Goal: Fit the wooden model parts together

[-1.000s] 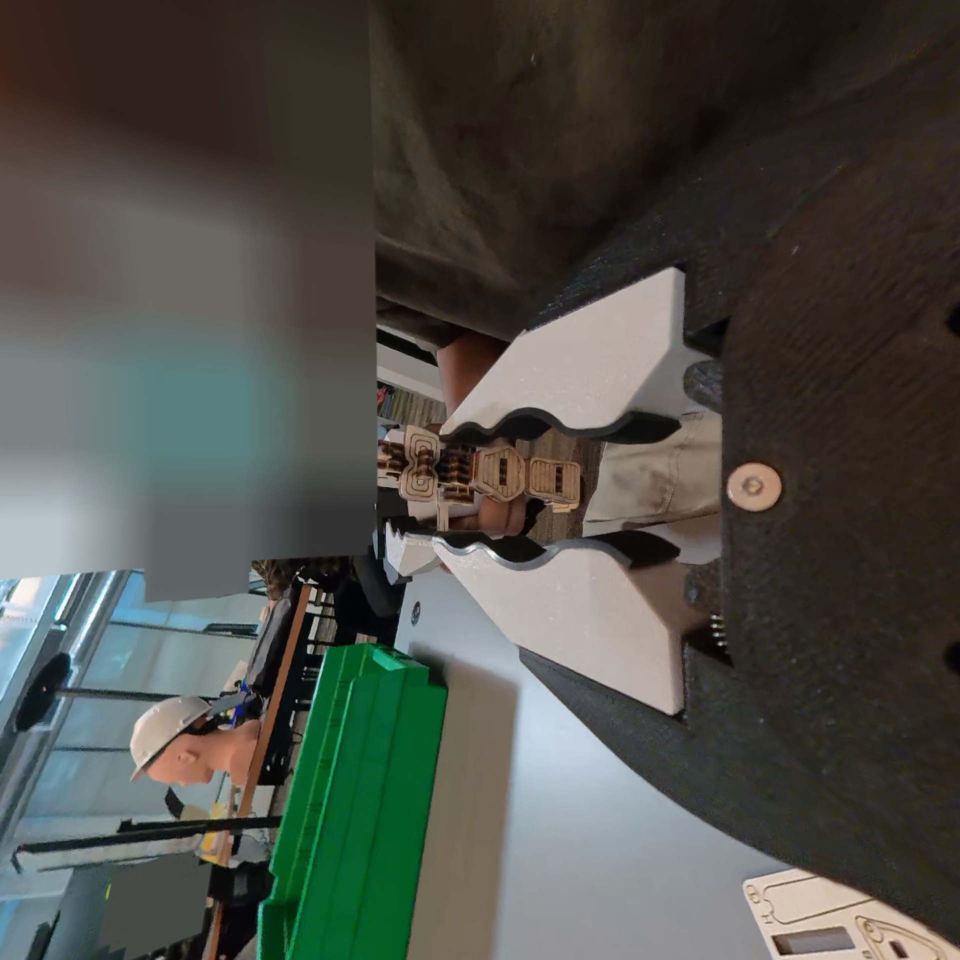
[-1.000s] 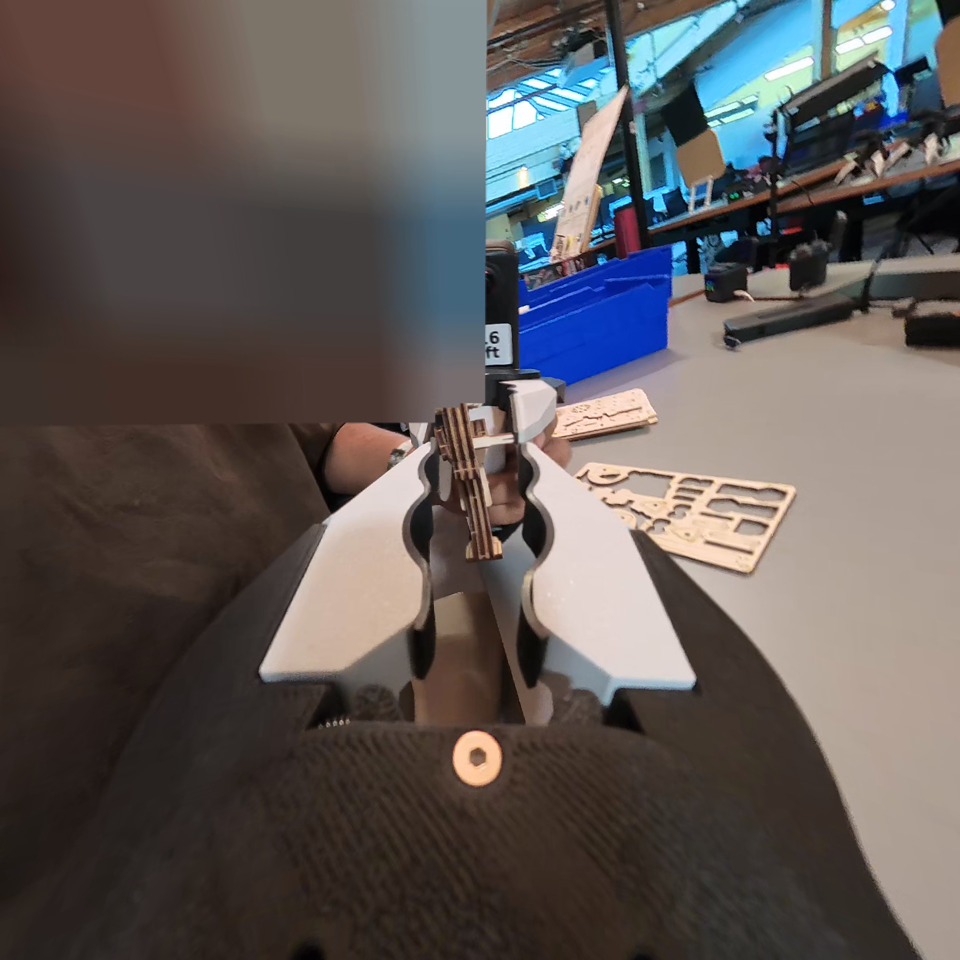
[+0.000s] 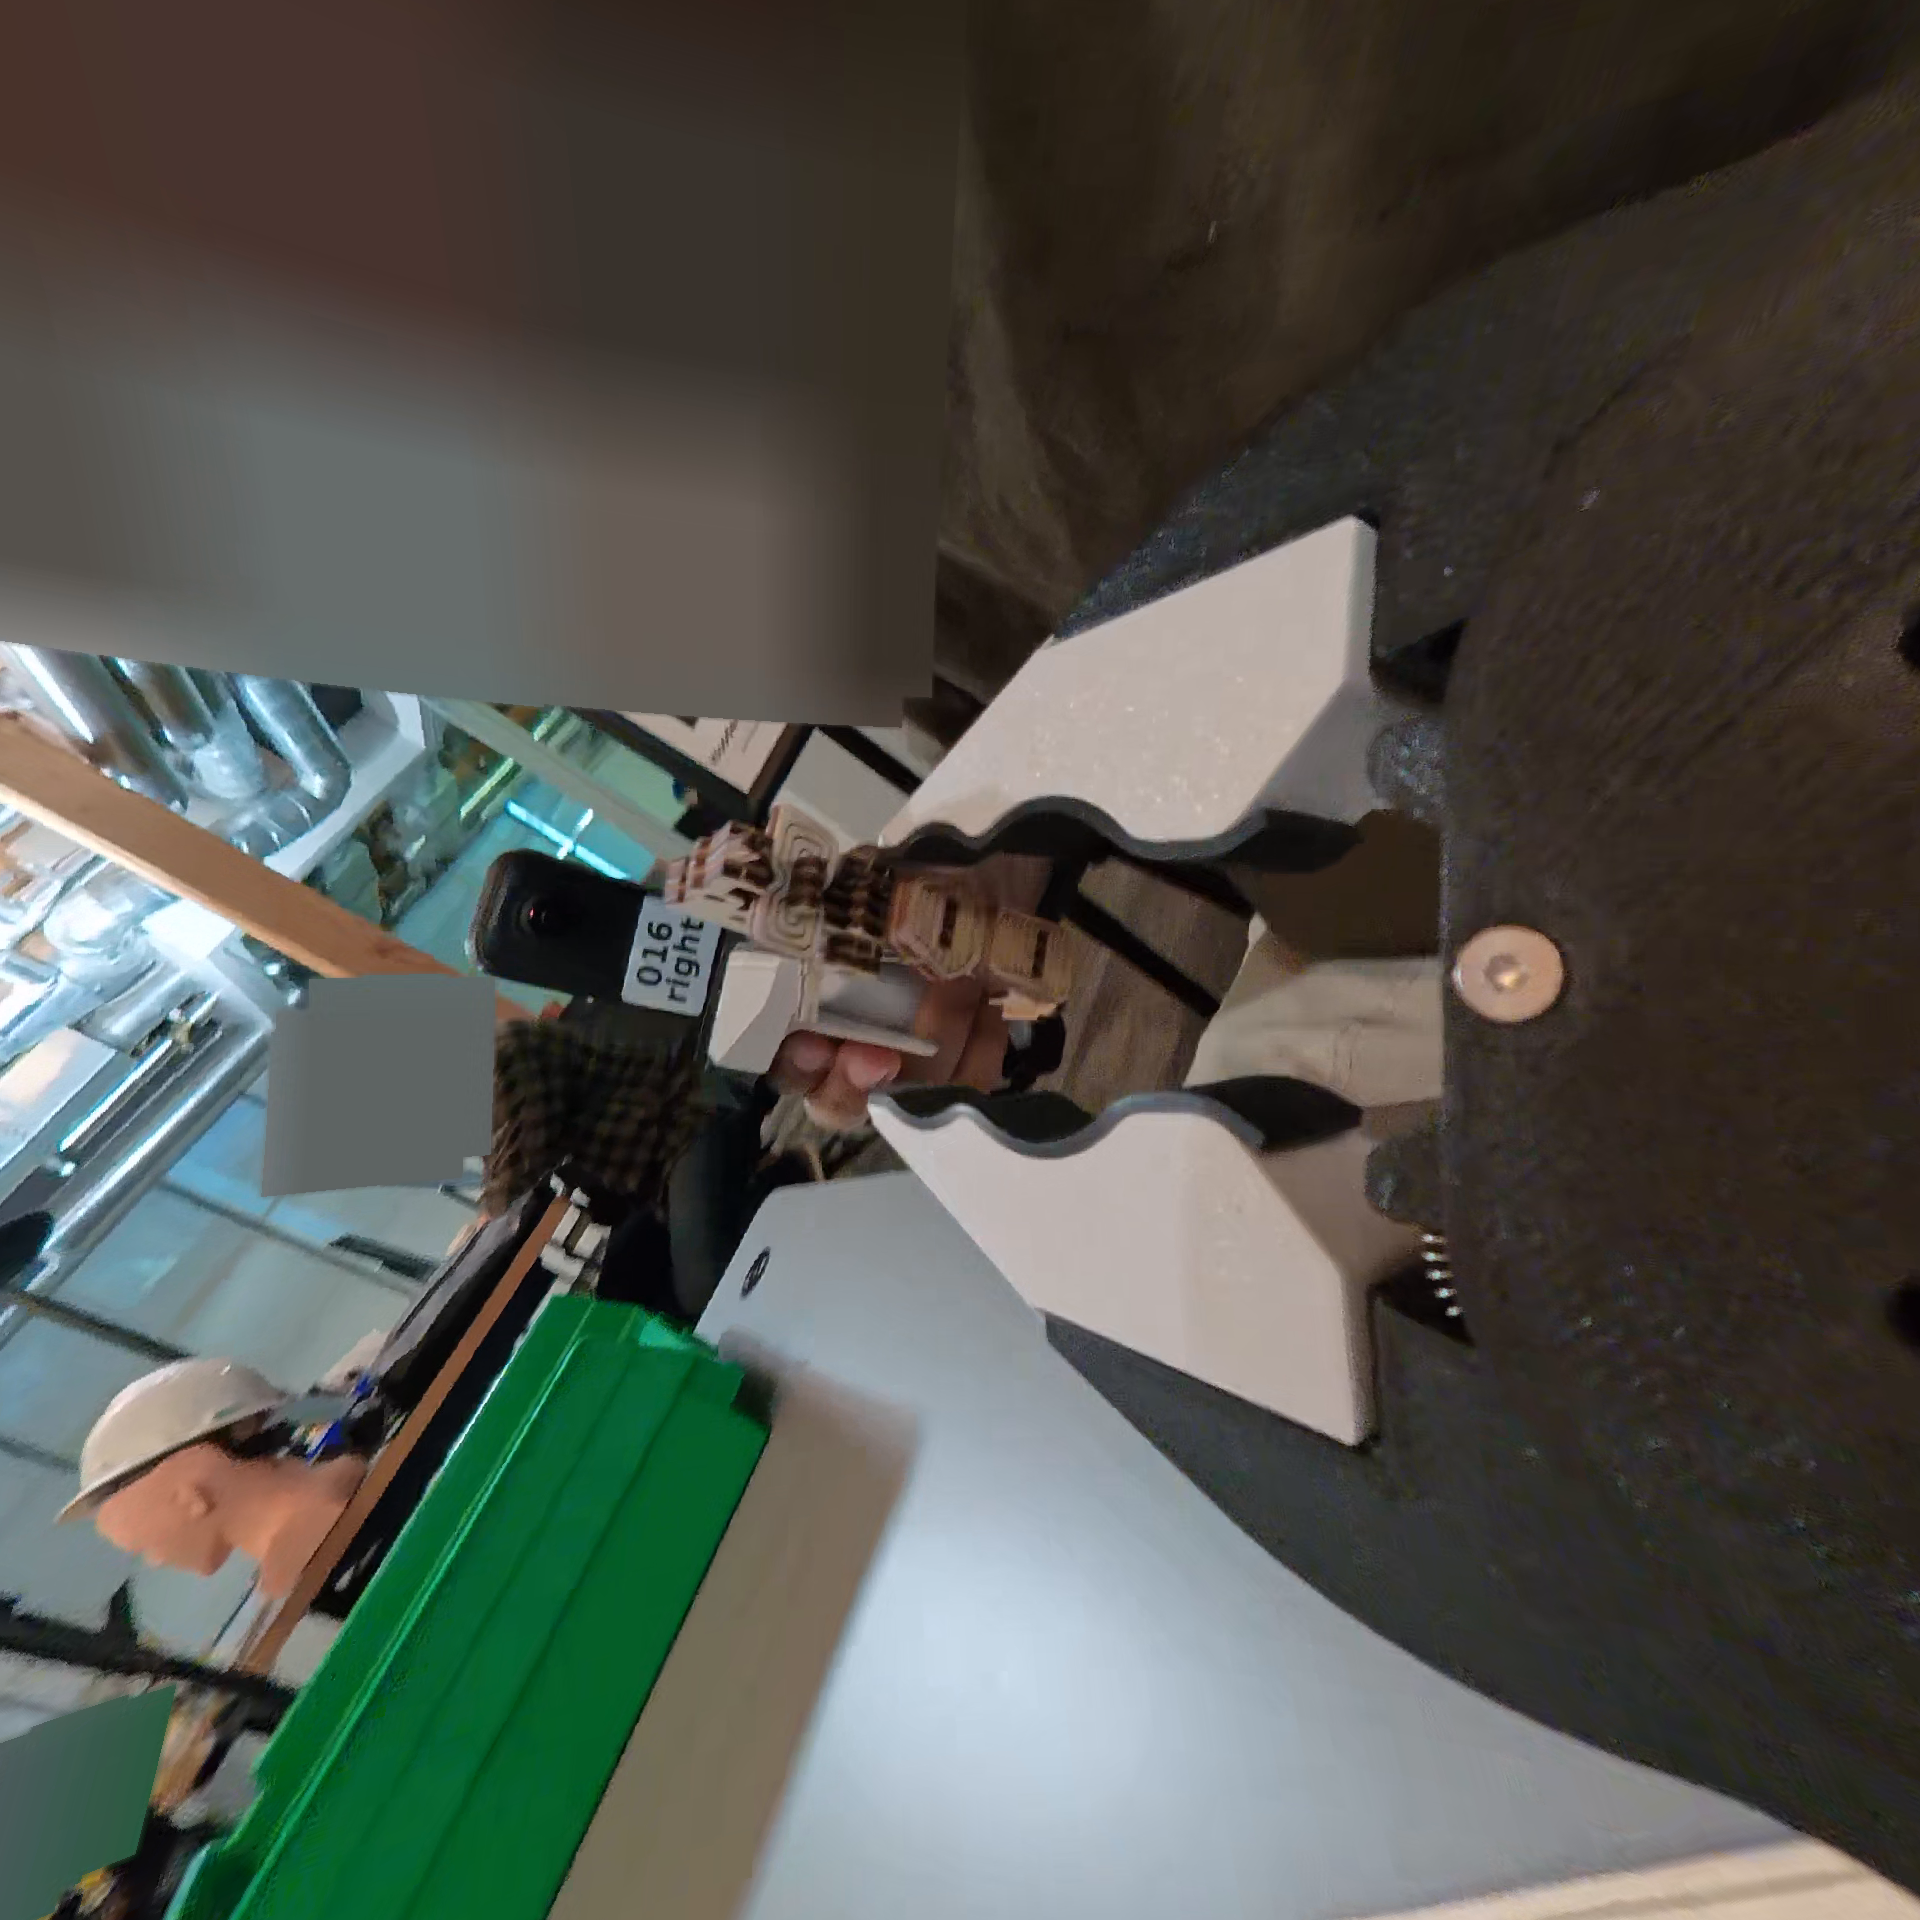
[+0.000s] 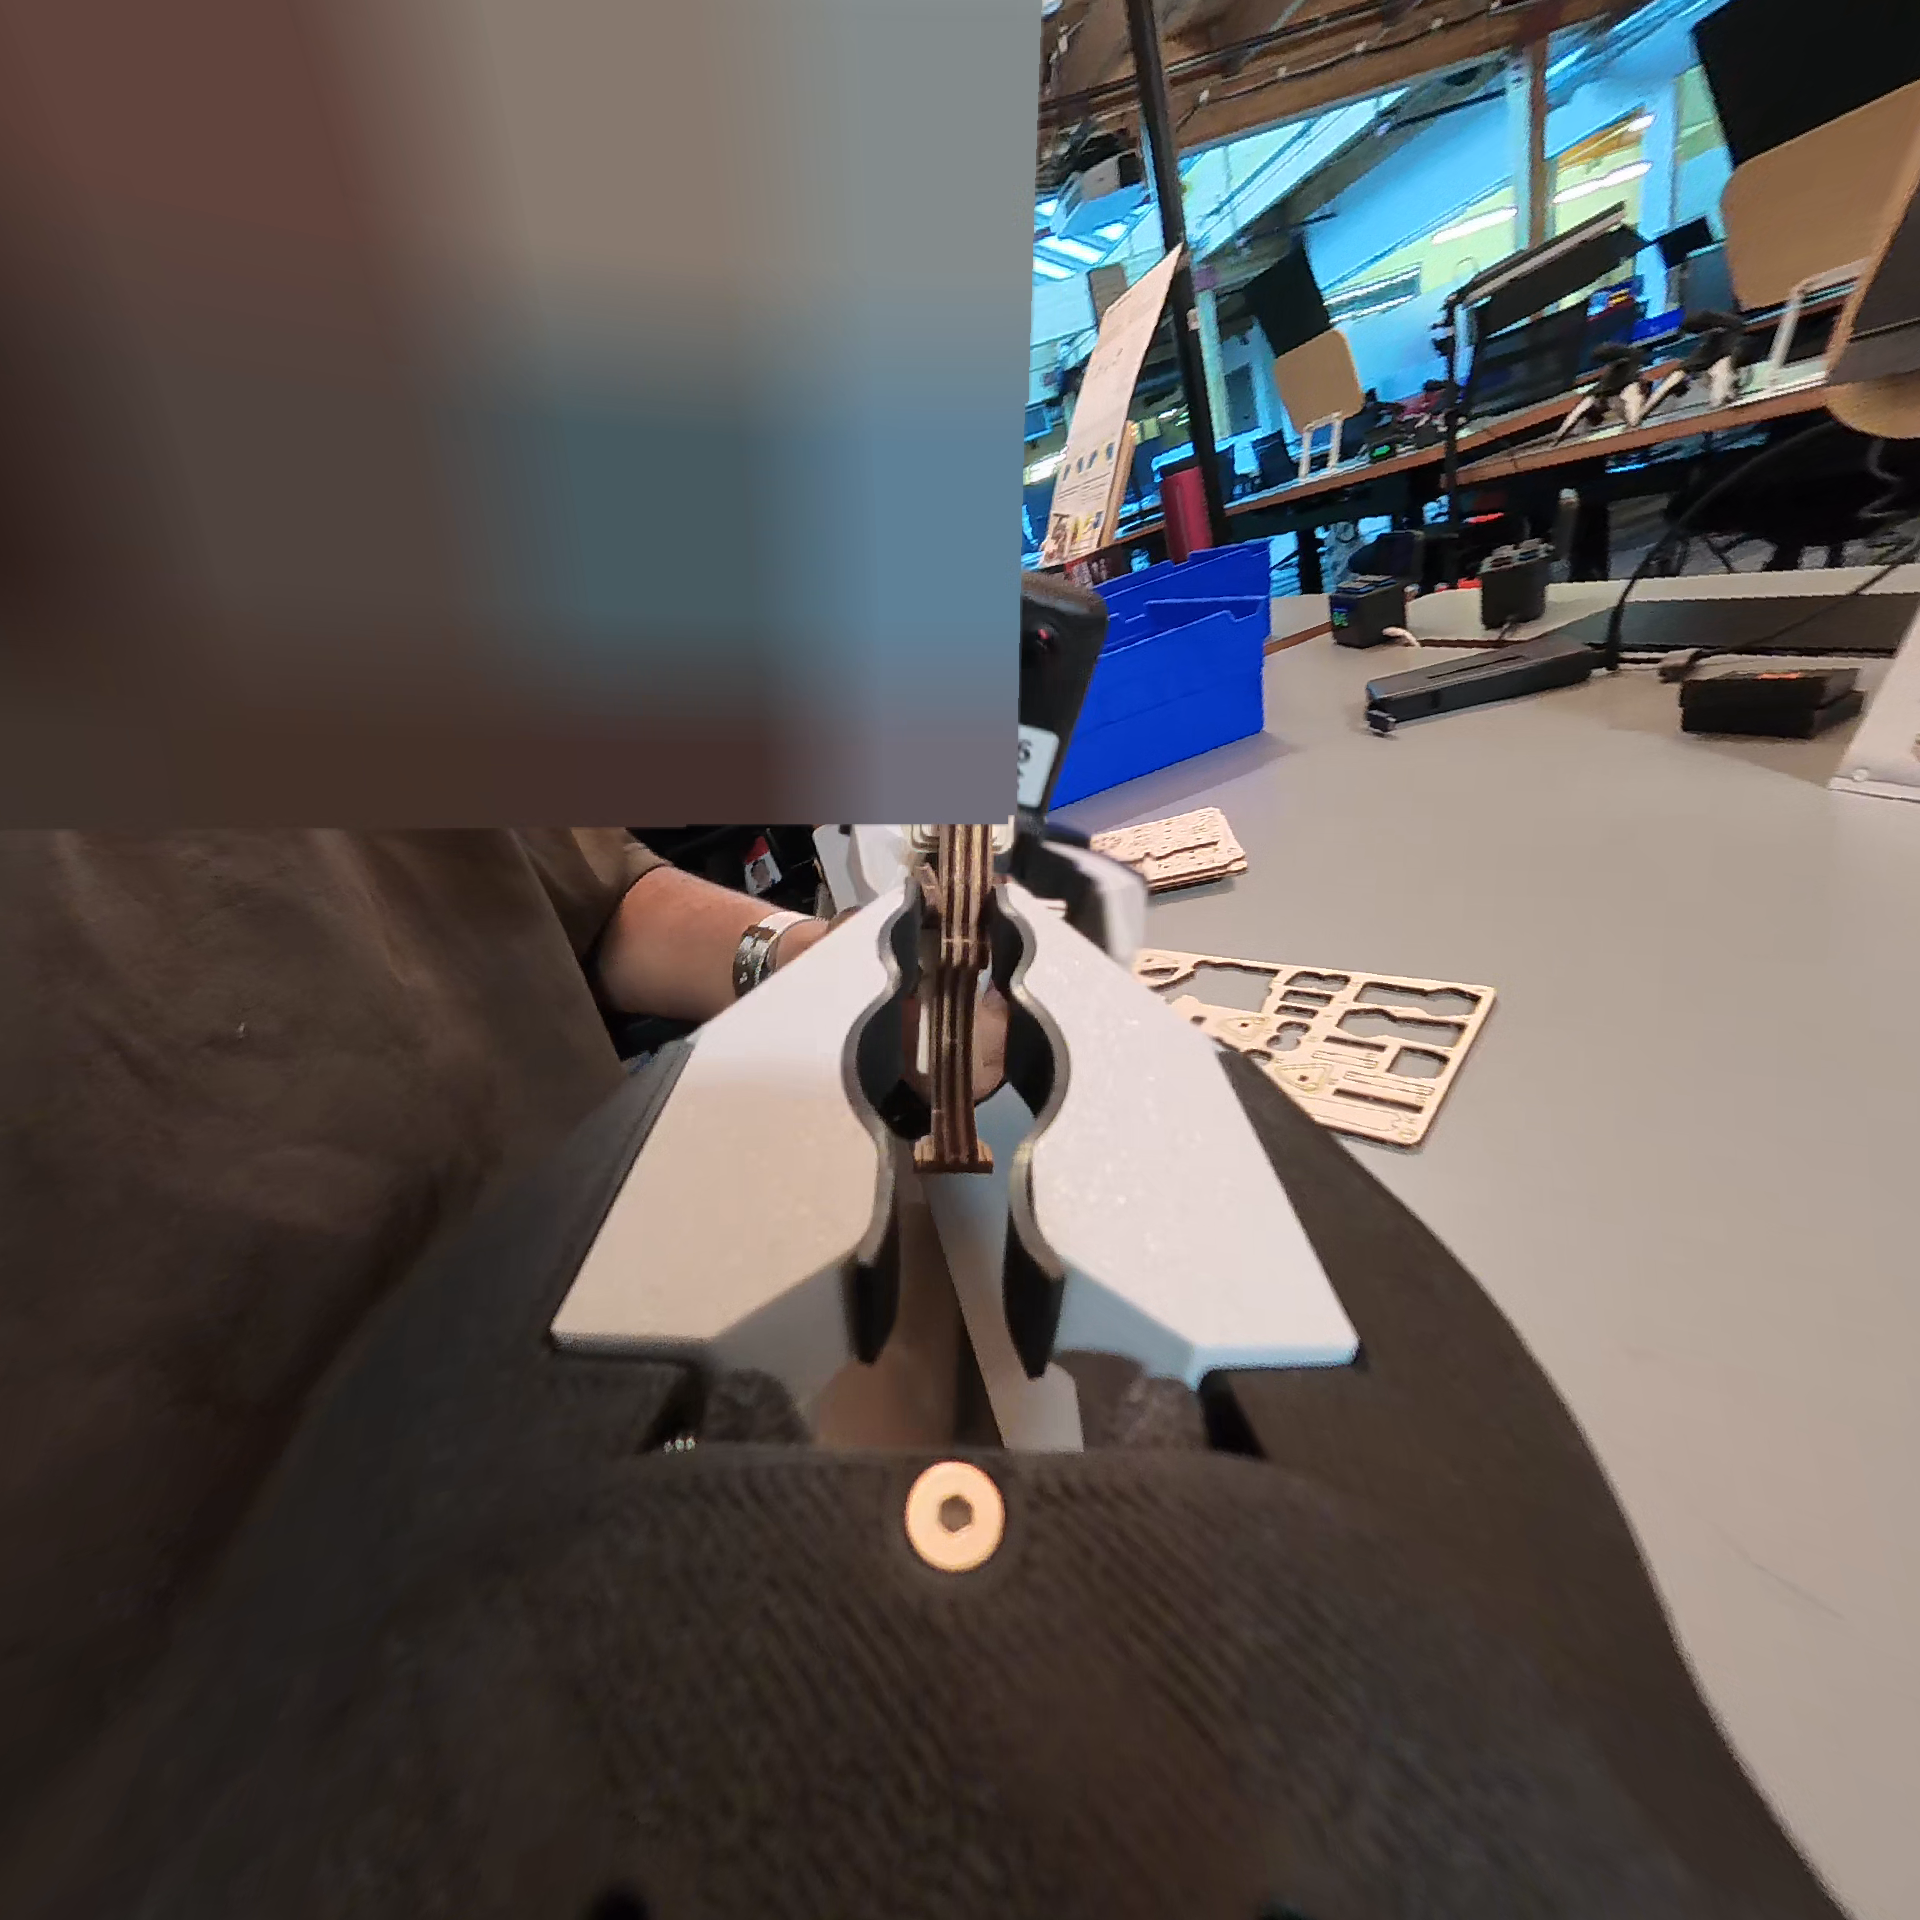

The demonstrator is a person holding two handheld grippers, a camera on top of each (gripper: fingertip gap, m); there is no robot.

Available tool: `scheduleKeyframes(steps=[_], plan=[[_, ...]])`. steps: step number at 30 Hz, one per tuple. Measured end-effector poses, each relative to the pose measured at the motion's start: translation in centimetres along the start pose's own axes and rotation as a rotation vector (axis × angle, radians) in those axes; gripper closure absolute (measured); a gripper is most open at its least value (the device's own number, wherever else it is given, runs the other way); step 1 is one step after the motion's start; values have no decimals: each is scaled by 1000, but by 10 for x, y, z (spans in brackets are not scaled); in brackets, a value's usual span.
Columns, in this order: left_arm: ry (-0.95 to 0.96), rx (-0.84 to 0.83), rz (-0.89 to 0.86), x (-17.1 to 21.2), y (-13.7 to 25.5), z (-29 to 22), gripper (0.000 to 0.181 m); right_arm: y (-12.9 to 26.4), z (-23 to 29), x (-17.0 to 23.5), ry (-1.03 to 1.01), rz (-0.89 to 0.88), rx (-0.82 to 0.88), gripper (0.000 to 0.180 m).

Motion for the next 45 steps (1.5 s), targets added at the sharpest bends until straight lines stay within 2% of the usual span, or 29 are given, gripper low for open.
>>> scheduleKeyframes(steps=[2, 4, 14, 19, 22, 30, 45], plan=[[60, 64, -13, 0, 1, -2, 157, 1, -5, 0, -13, -7, 30, 169], [99, 85, -50, -3, 2, 0, 162, 1, -8, 0, -22, -8, 47, 169], [88, 40, -44, -2, 2, 3, 162, 0, -12, 3, -86, -16, 51, 169], [28, -25, -9, -1, 0, 3, 162, 2, -15, 2, -158, -52, 20, 157], [12, -47, 5, 0, -2, 3, 162, 4, -16, 1, -175, -64, 6, 158], [-18, -84, 27, 2, -5, 4, 163, 1, -14, 5, -119, -14, 39, 166], [-30, -78, 30, 2, -6, 1, 163, 3, -10, 4, 10, 28, 81, 165]])
Point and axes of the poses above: each gripper's, where its closed fingertips meet, y back along the fingers, x out of its underside, z = x × y across the jaws, the point moved 2 cm from there along y, back along the fingers, and after that the axes turned 9 degrees about z, right-handed, at the moved point
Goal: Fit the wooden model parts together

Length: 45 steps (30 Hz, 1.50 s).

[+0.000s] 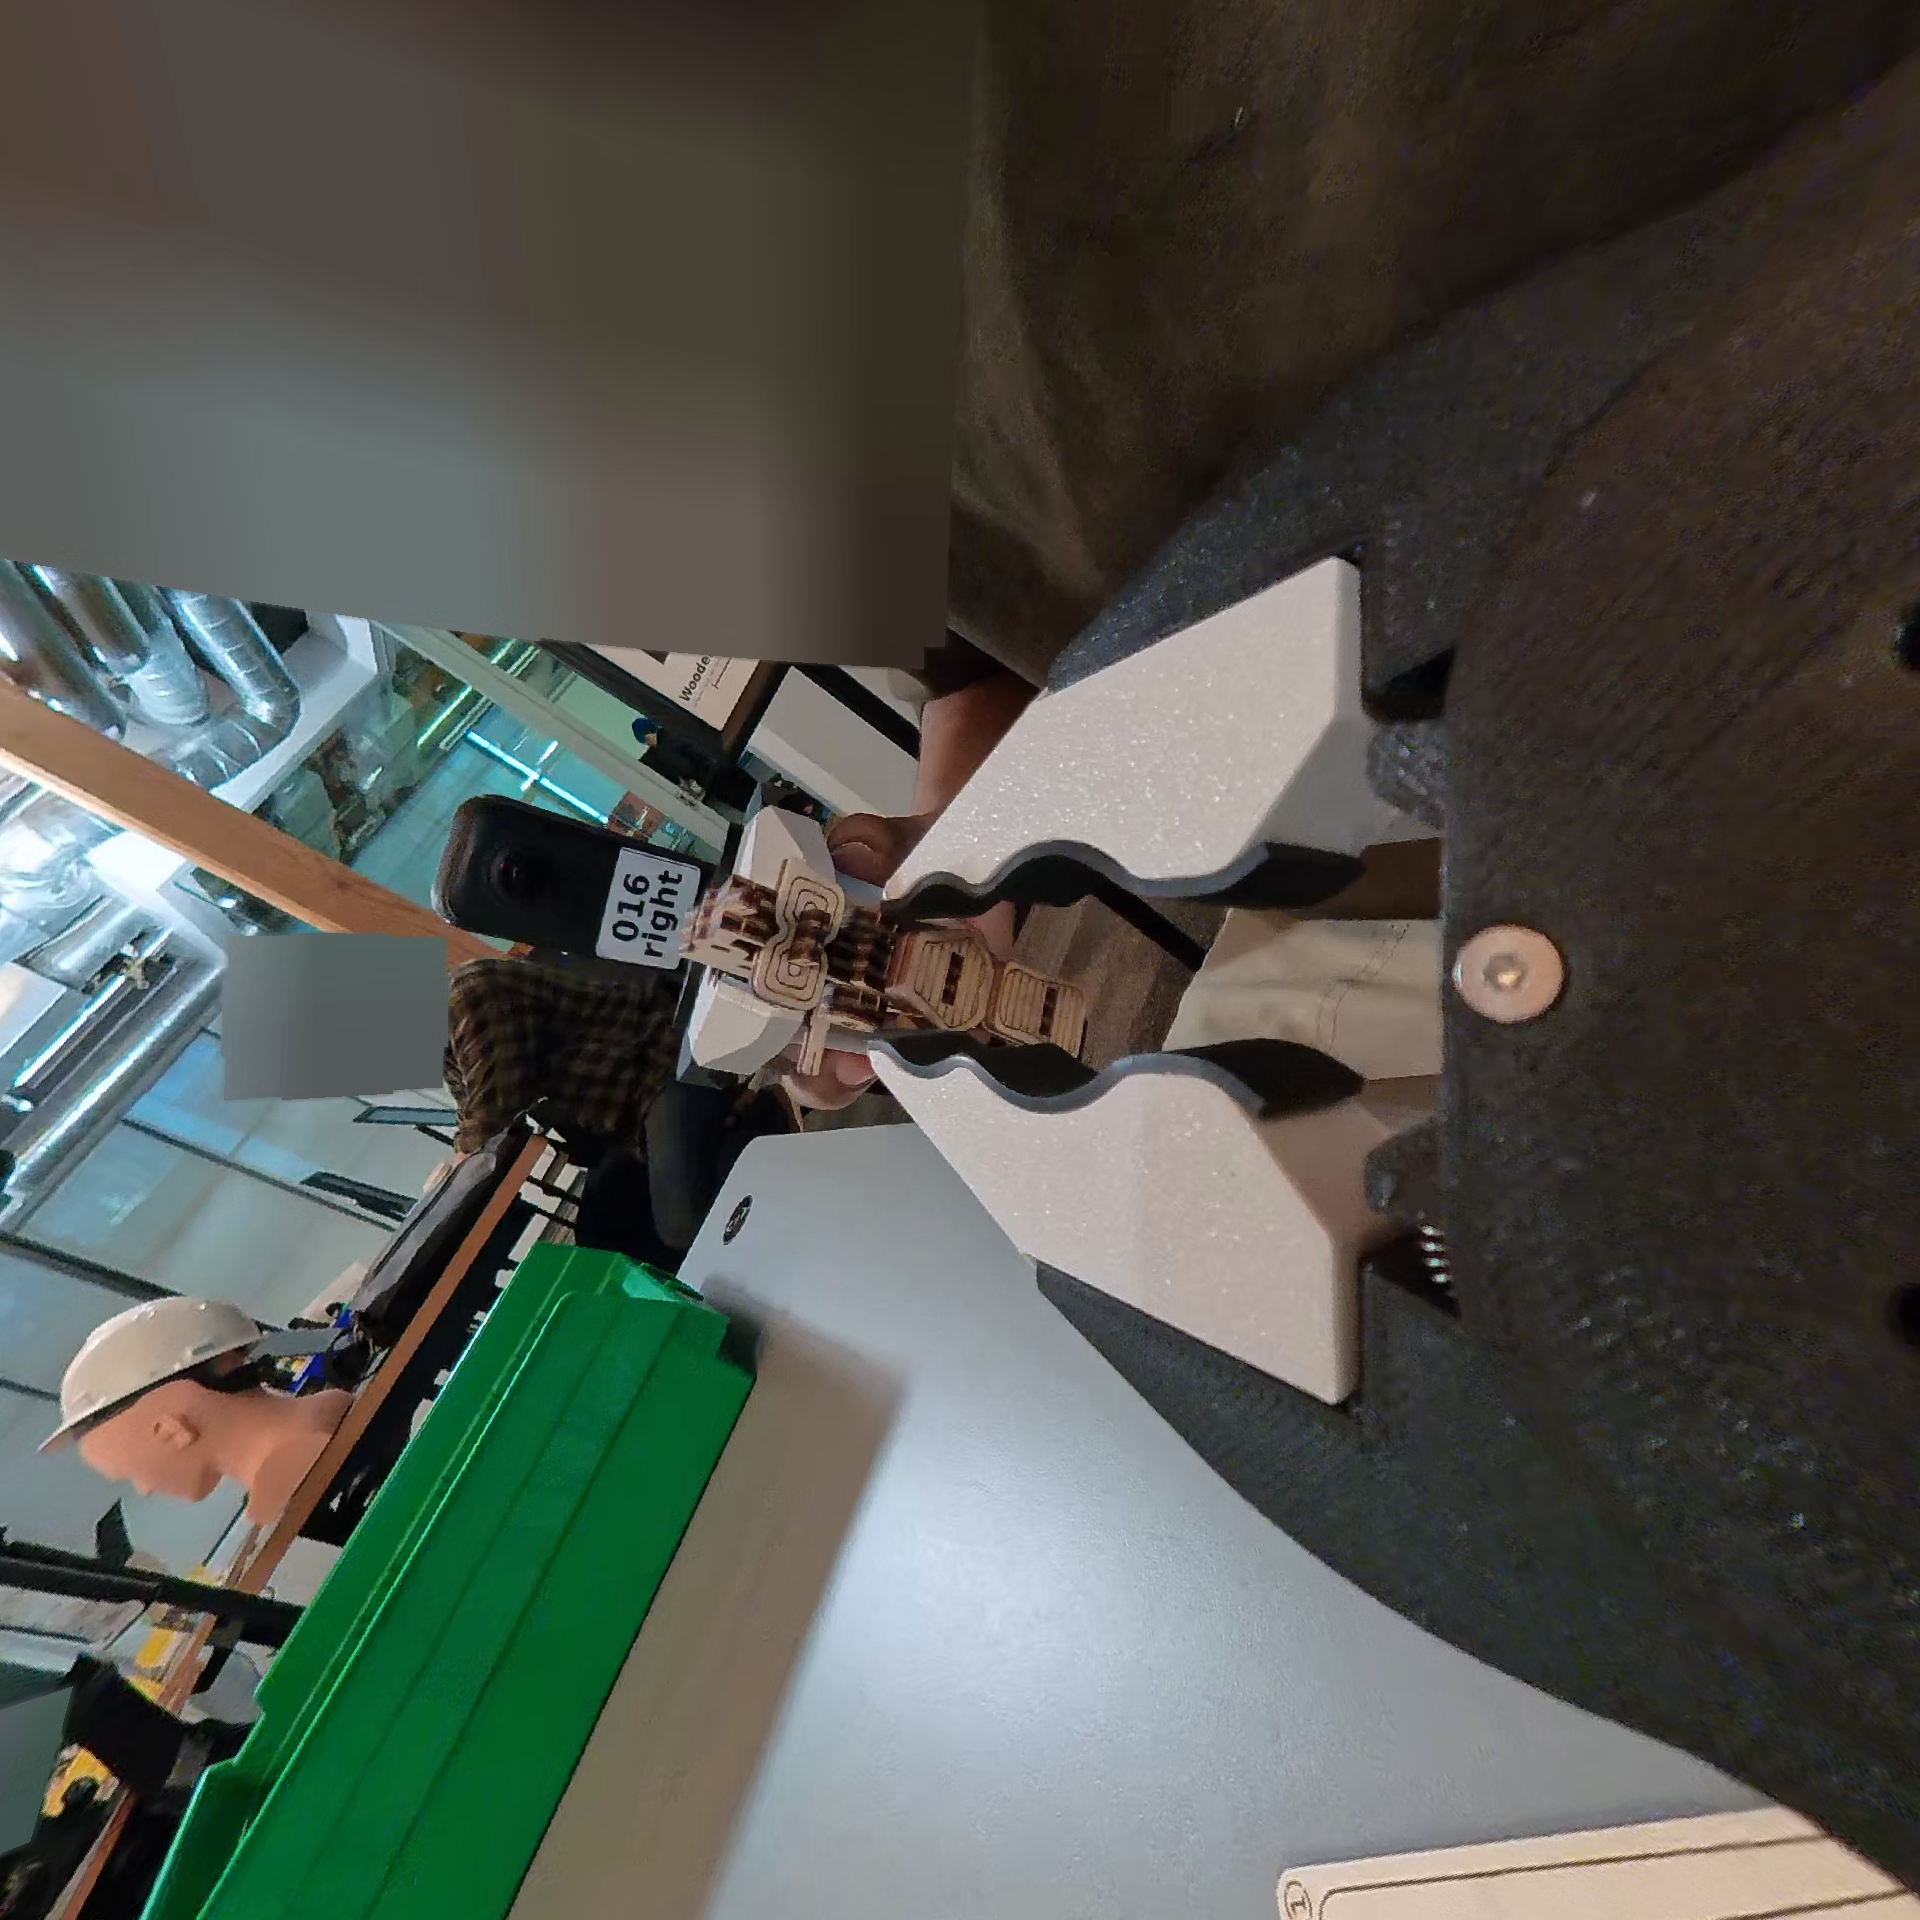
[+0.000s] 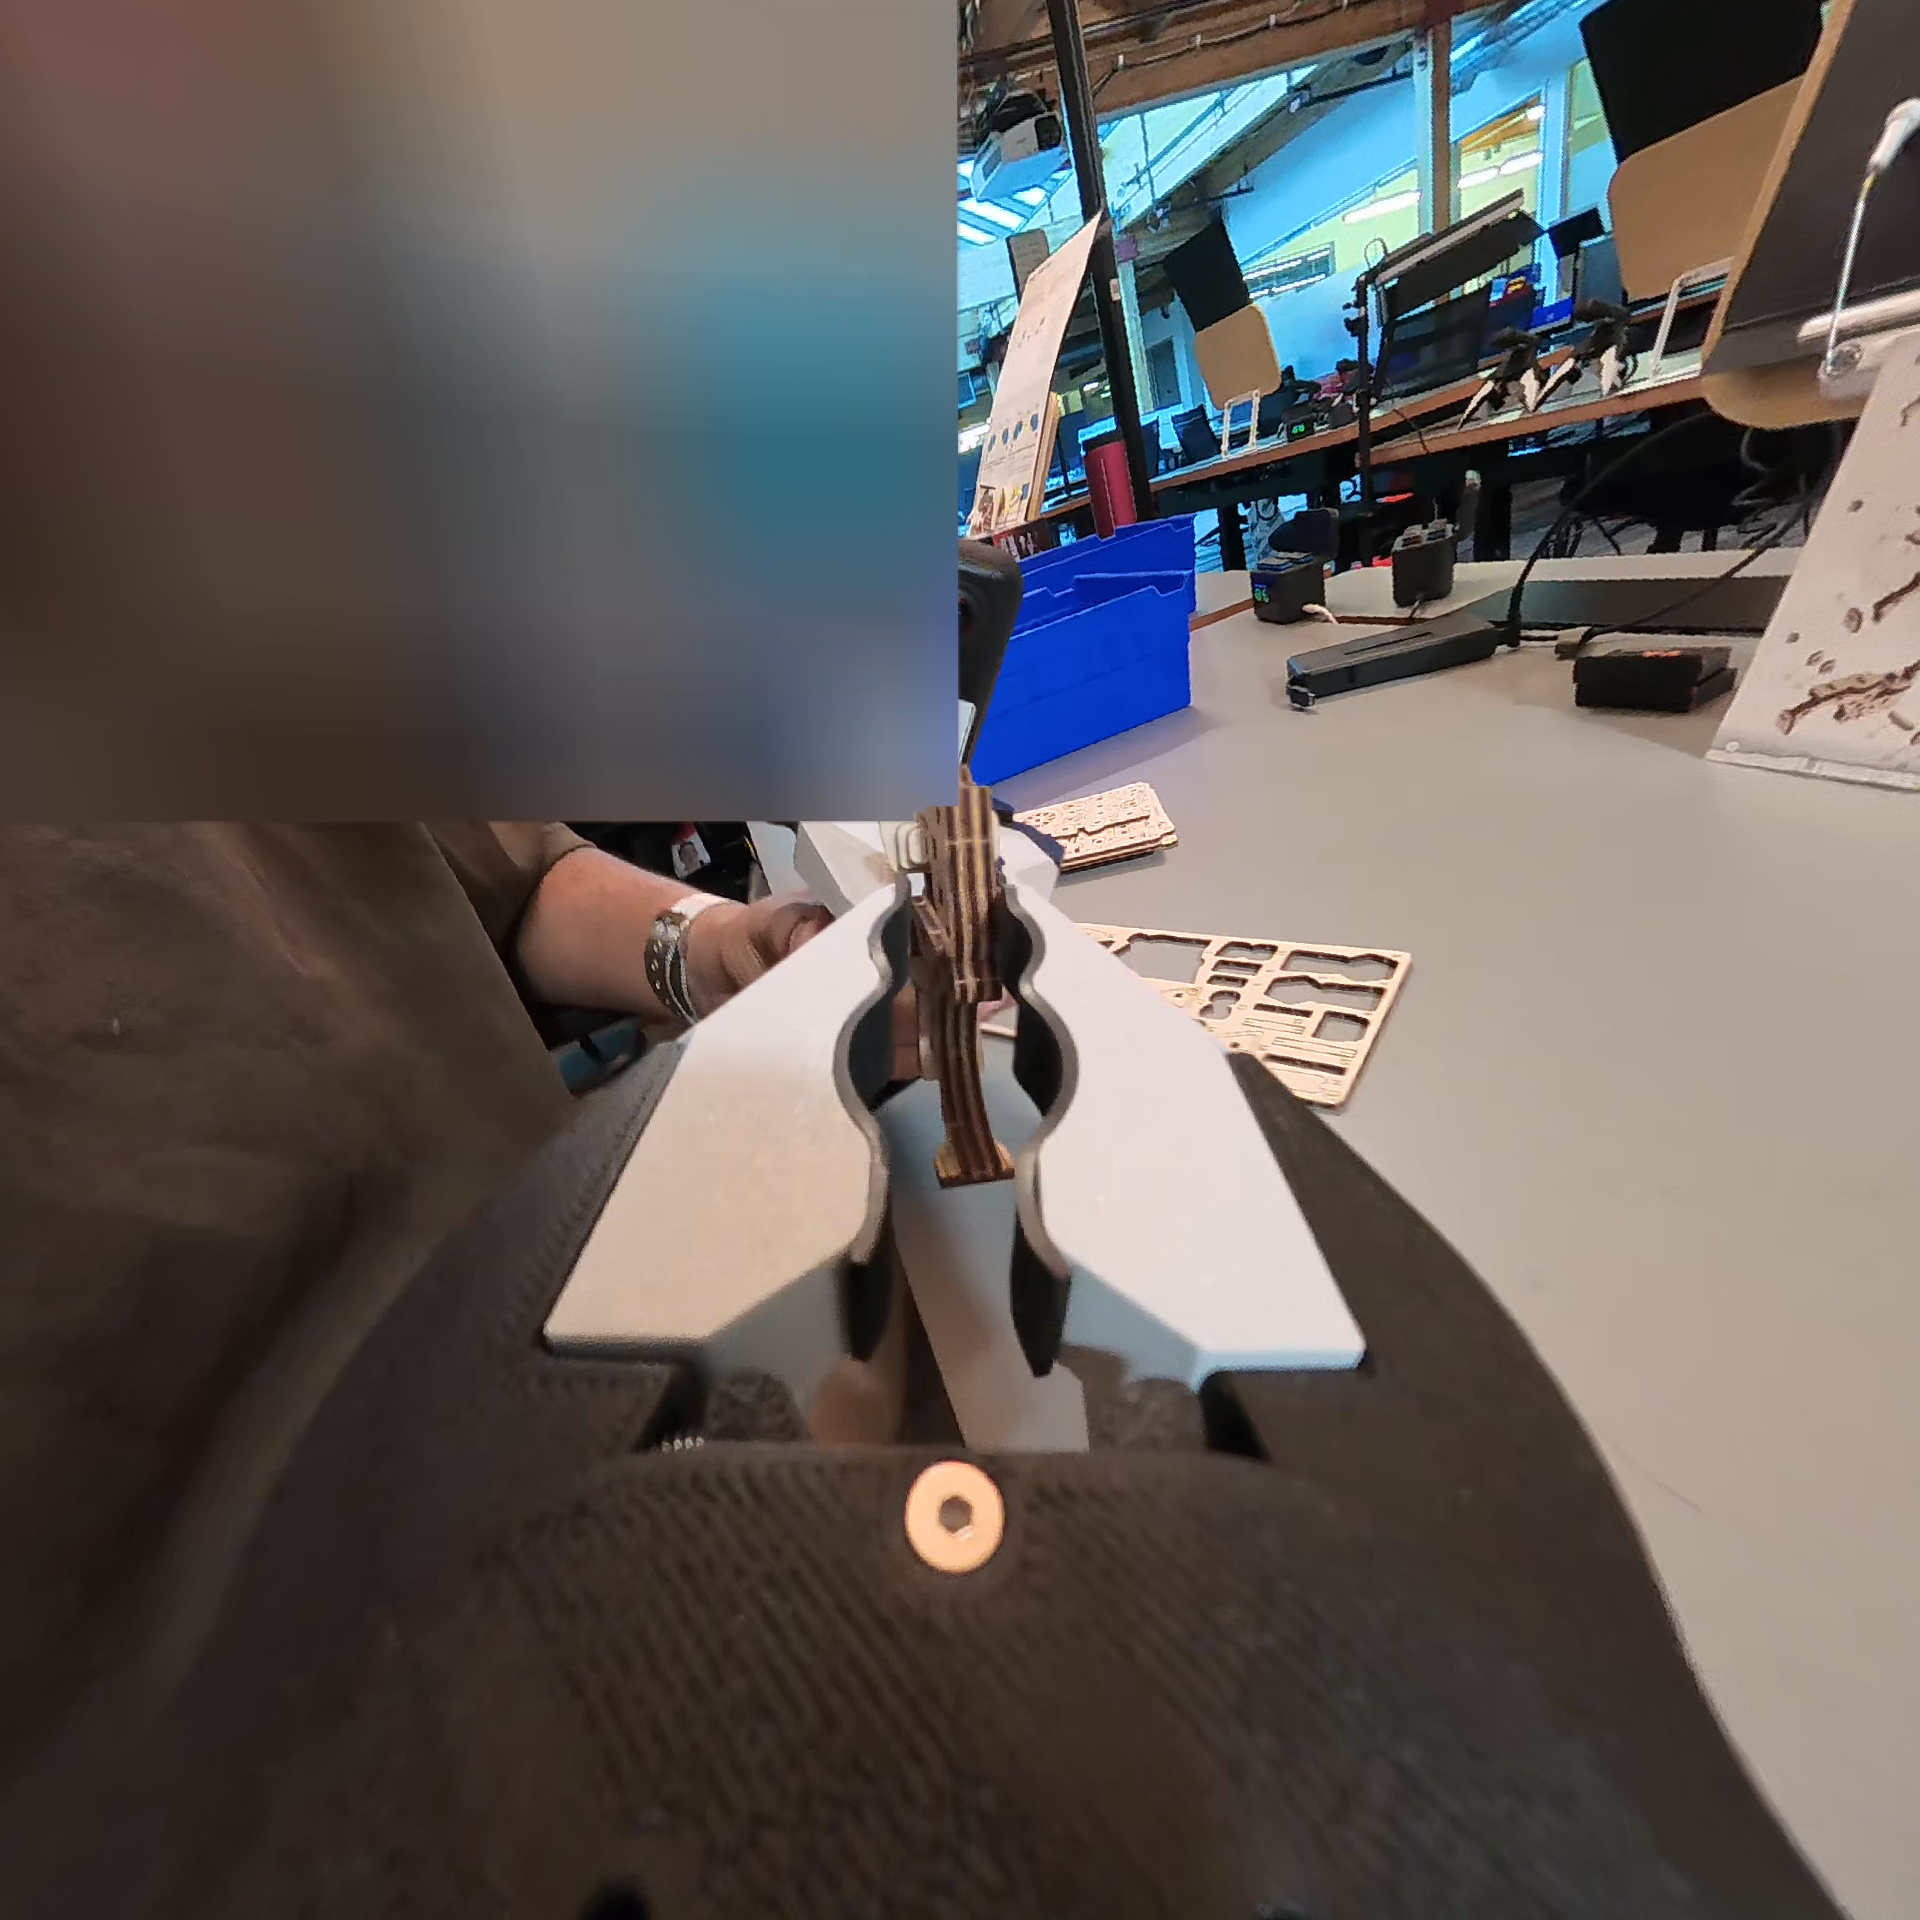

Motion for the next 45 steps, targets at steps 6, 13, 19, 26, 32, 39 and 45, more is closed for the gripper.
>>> scheduleKeyframes(steps=[6, 13, 19, 26, 32, 39, 45], plan=[[-128, -70, 61, 2, 2, -2, 162, 1, 3, 2, 105, 57, 31, 164], [-174, -96, 81, 4, 1, -3, 163, 0, 5, 3, 199, 89, 79, 164], [-206, -119, 78, 2, 1, -4, 163, 1, 7, 2, 221, 86, 91, 164], [-220, -132, 67, 1, 0, -6, 163, 1, 8, -1, 252, 82, 119, 165], [-220, -138, 63, 1, 0, -6, 163, 1, 8, -1, 261, 80, 136, 165], [-188, -116, 57, 2, 1, -3, 163, 0, 7, -1, 254, 77, 141, 164], [-65, -70, 17, 0, 7, 6, 162, 8, -1, -9, 126, -9, 95, 139]])
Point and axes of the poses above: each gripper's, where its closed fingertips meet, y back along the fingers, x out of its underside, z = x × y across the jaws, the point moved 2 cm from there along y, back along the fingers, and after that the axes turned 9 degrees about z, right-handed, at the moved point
